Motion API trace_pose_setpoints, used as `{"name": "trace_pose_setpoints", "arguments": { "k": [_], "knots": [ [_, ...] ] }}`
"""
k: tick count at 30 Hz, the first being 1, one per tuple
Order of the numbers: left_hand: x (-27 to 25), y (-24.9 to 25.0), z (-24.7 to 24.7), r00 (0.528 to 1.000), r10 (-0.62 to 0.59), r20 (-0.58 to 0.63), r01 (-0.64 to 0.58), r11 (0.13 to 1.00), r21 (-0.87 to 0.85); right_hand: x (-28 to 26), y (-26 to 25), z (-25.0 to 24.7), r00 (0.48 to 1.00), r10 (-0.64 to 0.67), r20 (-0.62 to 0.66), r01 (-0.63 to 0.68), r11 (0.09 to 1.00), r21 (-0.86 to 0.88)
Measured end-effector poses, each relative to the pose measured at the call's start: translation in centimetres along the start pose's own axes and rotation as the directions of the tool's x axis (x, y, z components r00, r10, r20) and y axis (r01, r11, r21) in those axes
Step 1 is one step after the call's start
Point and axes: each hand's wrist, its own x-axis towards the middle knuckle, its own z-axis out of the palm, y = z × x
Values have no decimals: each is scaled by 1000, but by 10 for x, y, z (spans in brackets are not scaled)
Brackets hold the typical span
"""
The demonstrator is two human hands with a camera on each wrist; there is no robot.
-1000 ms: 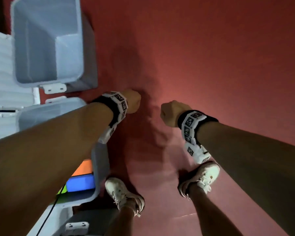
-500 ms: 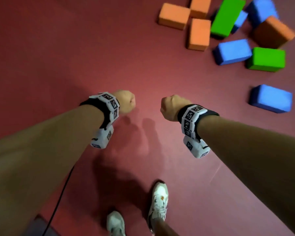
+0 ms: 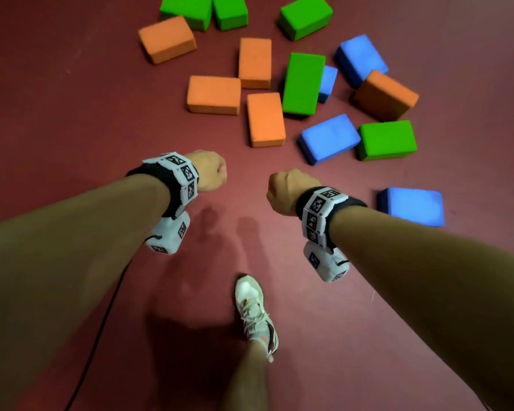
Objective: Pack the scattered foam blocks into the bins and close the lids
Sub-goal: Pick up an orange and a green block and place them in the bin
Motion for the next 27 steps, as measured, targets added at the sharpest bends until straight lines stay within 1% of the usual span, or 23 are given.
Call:
{"name": "trace_pose_setpoints", "arguments": {
  "k": [2,3,4,6,9,11,13,15,17,18,20,22,24,27],
  "knots": [
    [32,1,-26,1000,-1,-10,1,1000,-30,30,12,-18,1000,-1,23,1,1000,12],
    [47,4,-38,1000,4,13,-4,1000,-29,44,19,-26,999,-3,40,2,1000,22],
    [63,8,-48,999,13,39,-13,1000,-12,57,27,-33,999,-4,52,2,999,47],
    [95,14,-64,998,31,53,-34,998,47,79,43,-46,997,-13,80,8,998,63],
    [148,28,-89,997,11,83,-21,993,117,116,76,-65,990,6,141,-18,996,83],
    [181,40,-101,995,33,94,-47,988,144,140,97,-74,992,10,128,-25,993,116],
    [229,53,-120,994,52,92,-68,982,174,178,126,-85,994,27,106,-42,989,140],
    [270,62,-135,992,25,123,-44,987,157,210,150,-94,992,38,119,-56,987,148],
    [324,65,-152,992,-7,124,-10,990,139,255,177,-108,994,12,110,-28,989,143],
    [344,65,-156,993,-19,117,5,993,118,270,187,-115,995,2,95,-16,989,147],
    [389,66,-162,992,-54,111,45,996,80,307,213,-127,998,30,62,-40,985,169],
    [422,67,-165,991,-79,111,70,994,80,337,232,-136,998,40,39,-46,986,158],
    [451,64,-165,989,-93,111,83,992,92,370,249,-142,998,40,41,-45,991,123],
    [489,48,-155,980,-127,152,114,989,94,424,261,-145,997,52,57,-56,995,80]
  ]
}}
